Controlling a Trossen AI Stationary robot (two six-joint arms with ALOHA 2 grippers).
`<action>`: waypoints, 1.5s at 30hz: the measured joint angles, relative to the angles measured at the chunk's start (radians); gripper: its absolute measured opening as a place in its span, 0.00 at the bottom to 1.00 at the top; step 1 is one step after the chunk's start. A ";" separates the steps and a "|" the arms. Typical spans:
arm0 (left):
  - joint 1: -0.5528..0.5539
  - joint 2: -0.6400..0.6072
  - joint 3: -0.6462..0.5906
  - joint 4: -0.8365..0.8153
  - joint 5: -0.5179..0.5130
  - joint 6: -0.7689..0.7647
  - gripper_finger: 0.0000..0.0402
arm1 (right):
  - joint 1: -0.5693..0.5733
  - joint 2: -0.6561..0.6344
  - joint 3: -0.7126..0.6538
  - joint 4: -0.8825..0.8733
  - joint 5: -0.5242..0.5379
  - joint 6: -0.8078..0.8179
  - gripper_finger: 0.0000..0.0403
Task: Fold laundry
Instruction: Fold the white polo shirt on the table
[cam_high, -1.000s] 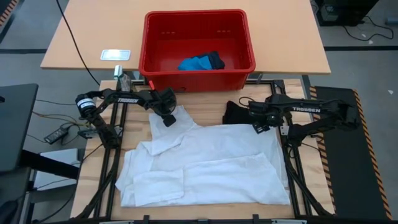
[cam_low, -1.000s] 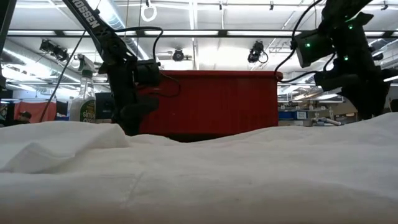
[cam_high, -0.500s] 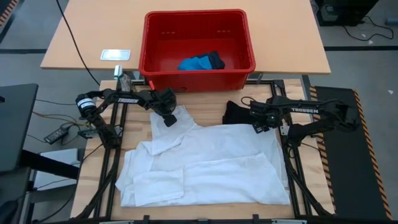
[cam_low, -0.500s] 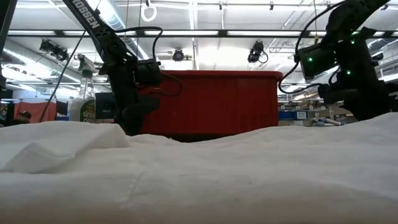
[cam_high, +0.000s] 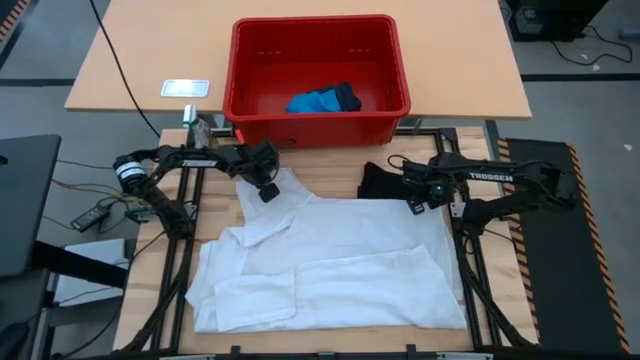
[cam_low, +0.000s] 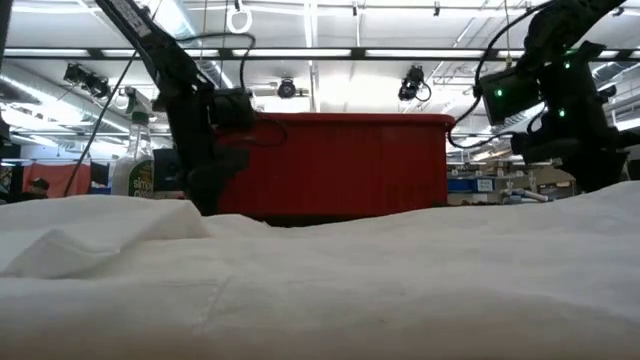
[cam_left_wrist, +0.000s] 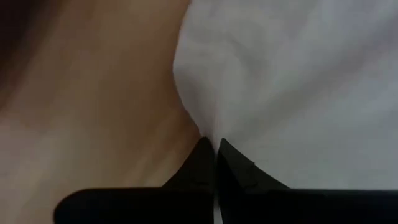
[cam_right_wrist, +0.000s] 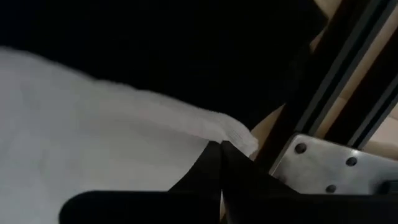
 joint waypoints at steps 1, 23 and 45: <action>0.000 -0.022 0.002 -0.012 -0.001 0.000 0.00 | 0.013 -0.005 0.013 -0.011 -0.015 0.001 0.01; -0.300 -0.528 0.252 -0.469 -0.024 0.031 0.00 | 0.385 -0.035 0.372 -0.323 -0.029 0.098 0.00; -0.524 -0.483 0.323 -0.551 -0.170 -0.052 0.00 | 0.274 0.230 0.153 -0.084 0.256 -0.295 0.40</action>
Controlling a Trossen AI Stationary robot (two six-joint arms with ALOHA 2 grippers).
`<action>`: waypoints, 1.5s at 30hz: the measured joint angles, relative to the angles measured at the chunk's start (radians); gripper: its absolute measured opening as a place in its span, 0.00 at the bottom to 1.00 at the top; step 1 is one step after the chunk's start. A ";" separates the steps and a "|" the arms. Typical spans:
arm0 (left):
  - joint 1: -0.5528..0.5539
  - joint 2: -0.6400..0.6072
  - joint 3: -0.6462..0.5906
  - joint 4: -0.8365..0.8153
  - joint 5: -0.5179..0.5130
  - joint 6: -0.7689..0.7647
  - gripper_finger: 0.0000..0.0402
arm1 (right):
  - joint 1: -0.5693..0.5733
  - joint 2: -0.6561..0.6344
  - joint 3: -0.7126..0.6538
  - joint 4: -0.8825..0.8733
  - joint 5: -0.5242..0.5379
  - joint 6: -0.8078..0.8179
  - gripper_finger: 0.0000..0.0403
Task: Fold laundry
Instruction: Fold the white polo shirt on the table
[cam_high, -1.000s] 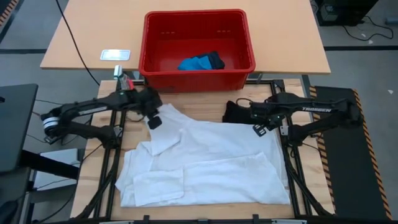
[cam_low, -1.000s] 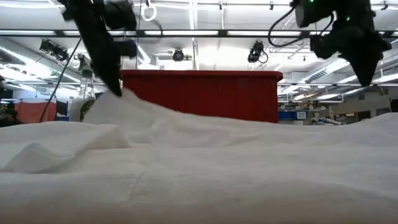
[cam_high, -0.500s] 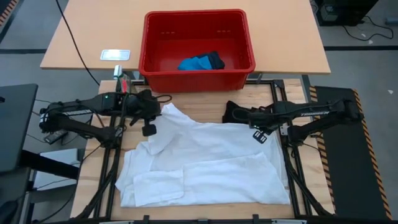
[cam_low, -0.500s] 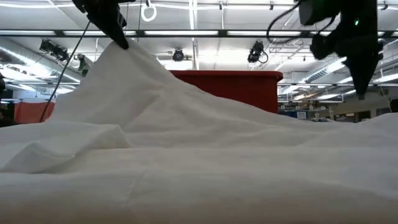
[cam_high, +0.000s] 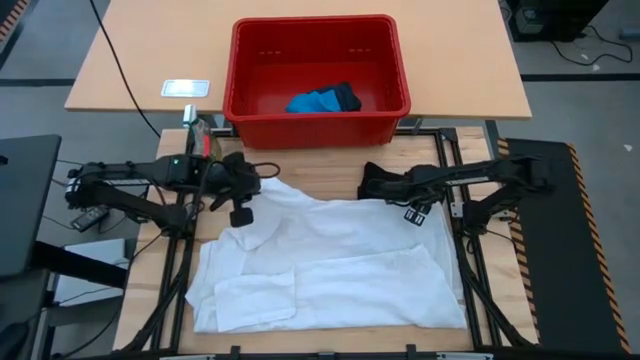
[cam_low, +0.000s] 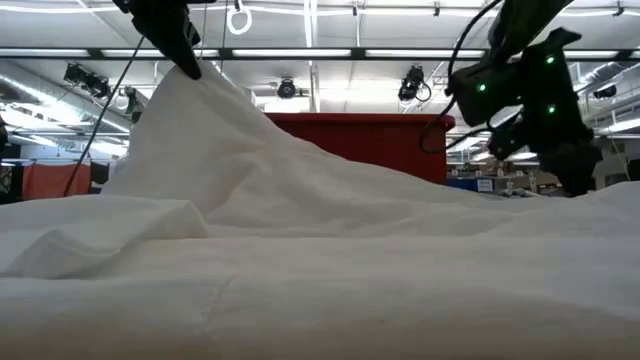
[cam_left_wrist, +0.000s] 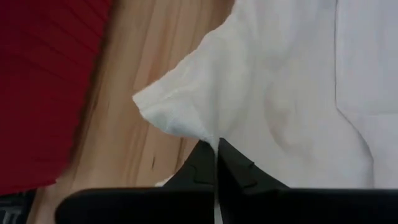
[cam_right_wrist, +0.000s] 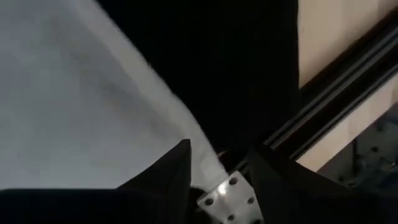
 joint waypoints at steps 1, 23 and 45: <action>-0.005 0.001 0.000 -0.003 -0.003 -0.009 0.00 | -0.005 0.014 0.000 0.013 -0.001 -0.023 0.40; -0.008 0.000 0.000 -0.138 -0.052 -0.003 0.00 | -0.033 0.045 0.015 -0.030 -0.146 -0.106 0.03; -0.275 0.104 -0.002 -0.244 -0.007 -0.357 0.00 | 0.347 -0.111 0.136 -0.191 -0.395 0.362 0.00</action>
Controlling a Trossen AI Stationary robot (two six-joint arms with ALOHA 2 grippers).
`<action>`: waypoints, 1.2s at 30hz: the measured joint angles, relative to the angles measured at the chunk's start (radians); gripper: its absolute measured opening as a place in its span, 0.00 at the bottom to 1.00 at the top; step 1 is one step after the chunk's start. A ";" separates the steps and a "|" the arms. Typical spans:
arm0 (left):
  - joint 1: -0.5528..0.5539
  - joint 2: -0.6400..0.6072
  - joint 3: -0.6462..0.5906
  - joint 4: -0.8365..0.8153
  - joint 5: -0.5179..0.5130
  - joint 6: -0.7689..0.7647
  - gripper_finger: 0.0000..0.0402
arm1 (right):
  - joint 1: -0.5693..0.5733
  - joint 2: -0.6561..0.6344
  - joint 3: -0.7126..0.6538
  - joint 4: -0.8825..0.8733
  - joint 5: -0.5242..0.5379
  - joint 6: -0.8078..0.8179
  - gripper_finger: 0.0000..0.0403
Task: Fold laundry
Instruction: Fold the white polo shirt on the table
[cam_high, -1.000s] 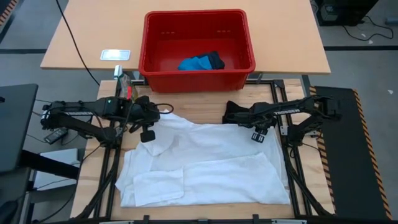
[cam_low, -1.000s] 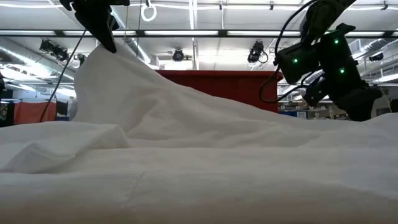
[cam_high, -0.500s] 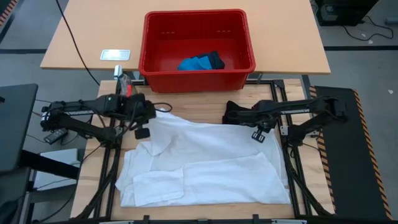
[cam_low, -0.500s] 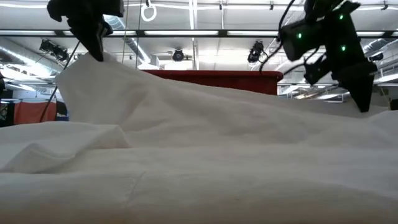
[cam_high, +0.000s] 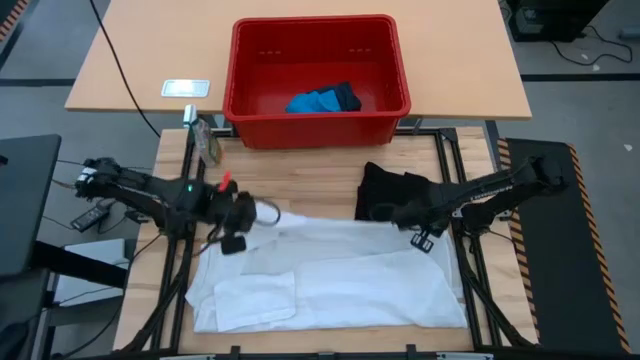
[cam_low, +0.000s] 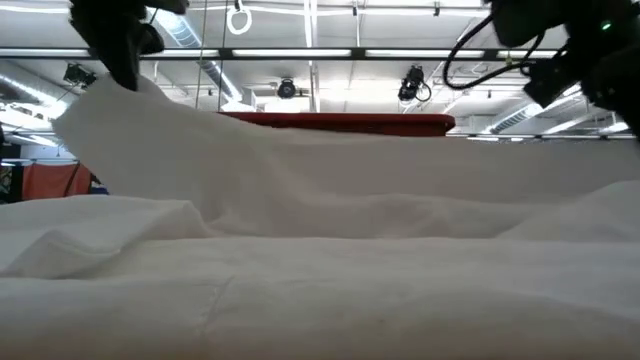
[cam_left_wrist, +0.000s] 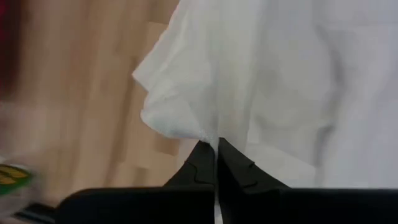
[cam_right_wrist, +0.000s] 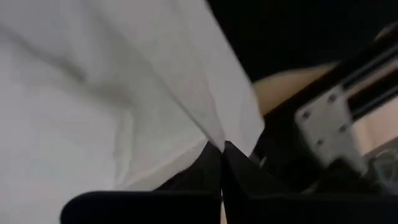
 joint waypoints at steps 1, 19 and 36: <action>-0.040 0.013 0.008 0.000 0.001 -0.038 0.00 | 0.036 -0.003 0.000 -0.001 -0.016 0.045 0.00; -0.573 0.326 0.097 0.113 0.032 -0.684 0.00 | 0.555 0.134 0.089 0.407 -0.173 0.768 0.00; -0.609 0.422 0.098 0.330 0.085 -0.774 0.13 | 0.700 0.359 0.136 0.577 -0.323 0.964 0.12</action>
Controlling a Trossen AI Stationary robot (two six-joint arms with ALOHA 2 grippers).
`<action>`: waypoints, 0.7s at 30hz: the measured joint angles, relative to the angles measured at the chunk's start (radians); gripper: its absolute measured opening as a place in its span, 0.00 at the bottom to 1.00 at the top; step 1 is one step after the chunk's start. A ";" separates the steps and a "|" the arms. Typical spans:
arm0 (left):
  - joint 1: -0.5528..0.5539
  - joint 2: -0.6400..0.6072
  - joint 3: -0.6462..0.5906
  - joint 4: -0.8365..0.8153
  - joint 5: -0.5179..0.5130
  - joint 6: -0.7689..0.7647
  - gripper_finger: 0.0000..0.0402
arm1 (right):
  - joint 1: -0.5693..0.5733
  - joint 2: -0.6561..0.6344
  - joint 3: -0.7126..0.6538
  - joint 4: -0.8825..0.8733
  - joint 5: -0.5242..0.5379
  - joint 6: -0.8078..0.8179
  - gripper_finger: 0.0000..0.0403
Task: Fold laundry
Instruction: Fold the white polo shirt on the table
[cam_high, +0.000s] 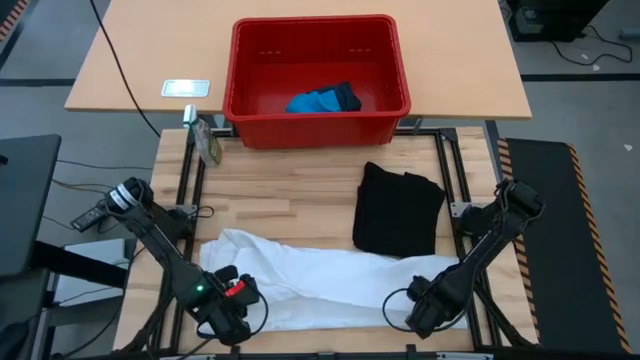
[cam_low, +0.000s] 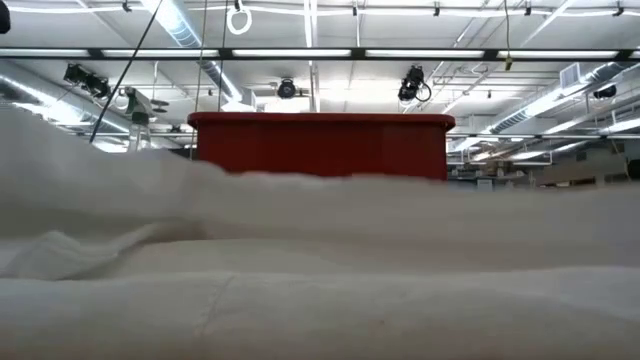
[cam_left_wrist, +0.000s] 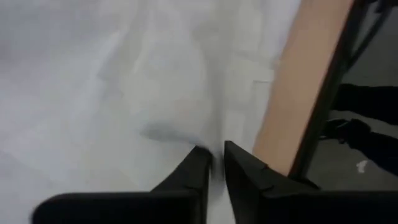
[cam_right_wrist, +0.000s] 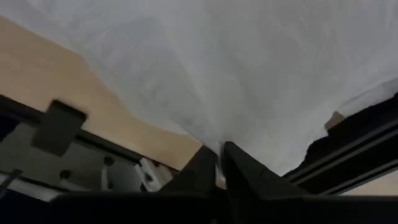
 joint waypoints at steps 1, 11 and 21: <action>0.000 0.000 0.000 0.008 0.001 0.001 0.15 | -0.001 -0.005 0.008 0.001 0.003 0.013 0.15; 0.037 -0.090 0.001 -0.191 0.002 0.006 0.34 | -0.125 -0.062 0.156 0.115 0.583 -0.094 0.31; 0.089 -0.121 0.000 -0.197 -0.200 0.037 0.36 | -0.487 0.187 0.192 0.980 0.548 -0.886 0.33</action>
